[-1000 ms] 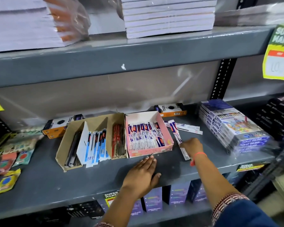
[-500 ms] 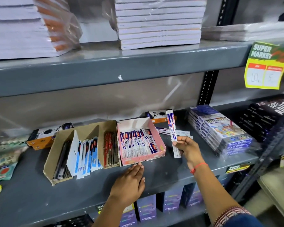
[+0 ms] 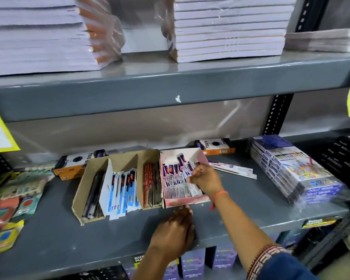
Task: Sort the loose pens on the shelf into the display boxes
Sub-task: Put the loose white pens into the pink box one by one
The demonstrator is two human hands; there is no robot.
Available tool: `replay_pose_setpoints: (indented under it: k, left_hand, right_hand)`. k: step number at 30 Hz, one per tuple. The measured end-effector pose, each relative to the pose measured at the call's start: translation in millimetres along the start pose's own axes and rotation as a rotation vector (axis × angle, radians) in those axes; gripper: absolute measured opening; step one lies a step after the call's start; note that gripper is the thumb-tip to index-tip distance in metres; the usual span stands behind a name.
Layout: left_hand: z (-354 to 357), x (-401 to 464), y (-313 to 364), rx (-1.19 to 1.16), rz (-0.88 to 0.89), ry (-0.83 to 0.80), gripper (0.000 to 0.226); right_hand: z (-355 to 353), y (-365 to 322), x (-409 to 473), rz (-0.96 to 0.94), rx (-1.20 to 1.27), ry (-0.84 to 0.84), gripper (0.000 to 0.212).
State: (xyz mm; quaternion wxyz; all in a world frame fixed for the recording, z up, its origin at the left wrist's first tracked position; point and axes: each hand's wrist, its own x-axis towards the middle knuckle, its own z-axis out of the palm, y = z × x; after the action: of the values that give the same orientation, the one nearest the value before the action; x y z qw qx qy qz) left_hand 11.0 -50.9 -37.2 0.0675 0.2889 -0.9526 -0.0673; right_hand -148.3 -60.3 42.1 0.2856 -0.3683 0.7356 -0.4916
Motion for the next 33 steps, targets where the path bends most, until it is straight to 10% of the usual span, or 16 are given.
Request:
replay_pose_setpoints:
  k: [6, 11, 19, 23, 33]
  left_hand:
    - [-9.6, -3.6, 5.3, -0.03, 0.011, 0.089, 0.046]
    - [-5.2, -2.3, 4.8, 0.008, 0.022, 0.106, 0.052]
    - [-8.2, -5.7, 5.6, -0.036, 0.083, 0.093, 0.041]
    - [-9.6, -6.1, 7.9, -0.032, 0.062, 0.059, 0.041]
    - [-5.4, -4.0, 6.0, -0.009, 0.07, 0.135, 0.04]
  right_hand:
    - [32.3, -2.6, 7.1, 0.022, -0.399, -0.101, 0.005]
    - [39.5, -3.5, 6.1, -0.025, -0.657, -0.124, 0.021]
    - [-42.2, 7.2, 47.9, -0.041, -0.711, 0.375, 0.029]
    - [-78.0, 40.8, 59.9, 0.269, -0.826, 0.174, 0.037]
    - [-84.1, 55.9, 52.9, 0.118, -0.98, 0.175, 0.031]
